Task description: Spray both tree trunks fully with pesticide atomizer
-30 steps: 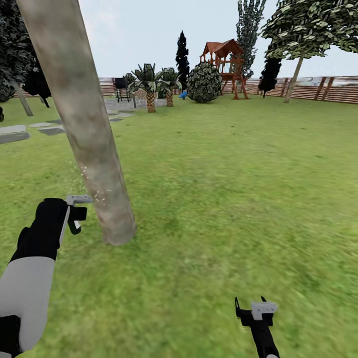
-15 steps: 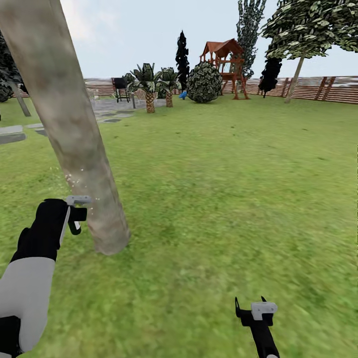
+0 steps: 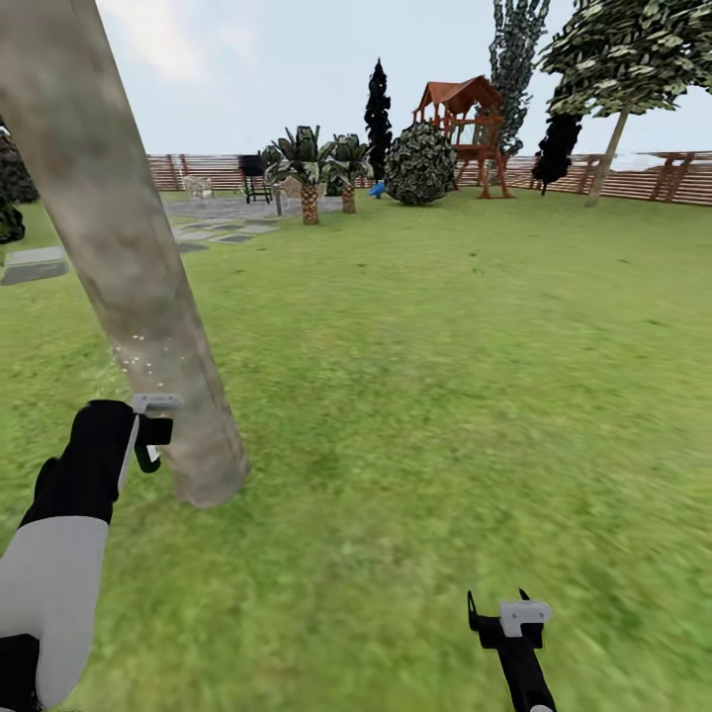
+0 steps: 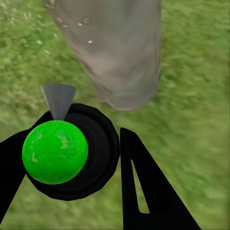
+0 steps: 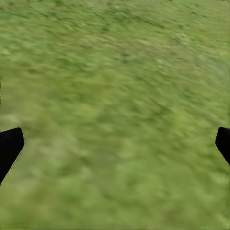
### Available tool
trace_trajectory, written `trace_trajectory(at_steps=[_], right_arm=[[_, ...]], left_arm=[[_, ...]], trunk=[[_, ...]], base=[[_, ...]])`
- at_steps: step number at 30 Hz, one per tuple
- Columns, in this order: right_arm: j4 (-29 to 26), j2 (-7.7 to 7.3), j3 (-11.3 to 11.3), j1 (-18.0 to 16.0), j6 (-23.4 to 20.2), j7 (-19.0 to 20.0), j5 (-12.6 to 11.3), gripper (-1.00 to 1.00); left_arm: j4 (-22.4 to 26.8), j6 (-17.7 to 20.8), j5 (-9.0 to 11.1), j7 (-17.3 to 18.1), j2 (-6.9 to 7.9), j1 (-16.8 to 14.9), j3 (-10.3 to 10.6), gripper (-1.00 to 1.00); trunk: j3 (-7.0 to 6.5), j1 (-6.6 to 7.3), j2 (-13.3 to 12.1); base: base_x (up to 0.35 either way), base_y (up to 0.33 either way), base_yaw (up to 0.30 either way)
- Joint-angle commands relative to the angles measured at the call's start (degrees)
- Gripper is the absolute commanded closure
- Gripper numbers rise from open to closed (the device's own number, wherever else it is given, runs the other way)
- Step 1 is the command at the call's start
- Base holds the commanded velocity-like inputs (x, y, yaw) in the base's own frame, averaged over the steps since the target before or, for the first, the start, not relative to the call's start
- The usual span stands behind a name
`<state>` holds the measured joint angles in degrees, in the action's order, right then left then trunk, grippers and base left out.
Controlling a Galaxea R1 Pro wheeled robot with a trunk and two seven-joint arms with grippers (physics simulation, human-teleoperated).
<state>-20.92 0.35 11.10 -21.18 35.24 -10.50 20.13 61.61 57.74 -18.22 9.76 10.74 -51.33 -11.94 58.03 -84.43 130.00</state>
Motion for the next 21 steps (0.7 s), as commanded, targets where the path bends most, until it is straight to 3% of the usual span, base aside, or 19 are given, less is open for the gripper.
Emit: trace_trajectory(at_steps=[1,8,11,21], right_arm=[[0.0,0.00,0.0,0.0,0.0,0.0,0.0,-1.00],[0.0,0.00,0.0,0.0,0.0,0.0,0.0,-1.00],[0.0,0.00,0.0,0.0,0.0,0.0,0.0,-1.00],[0.0,0.09,0.0,0.0,0.0,0.0,0.0,-1.00]], left_arm=[[0.0,0.0,-0.1,0.0,0.01,0.0,0.0,1.00],[-0.7,-0.1,-0.1,-0.1,0.07,1.4,-0.2,1.00],[-0.6,-0.2,0.1,0.0,0.07,3.6,-0.2,1.00],[-0.6,-0.3,0.0,-0.3,0.00,4.2,-0.3,1.00]], trunk=[[0.00,0.00,0.0],[0.00,0.00,0.0],[0.00,0.00,0.0],[0.00,0.00,0.0]], base=[[0.232,-0.190,0.274],[0.210,-0.198,0.276],[0.033,-0.262,0.267],[0.067,-0.268,0.023]])
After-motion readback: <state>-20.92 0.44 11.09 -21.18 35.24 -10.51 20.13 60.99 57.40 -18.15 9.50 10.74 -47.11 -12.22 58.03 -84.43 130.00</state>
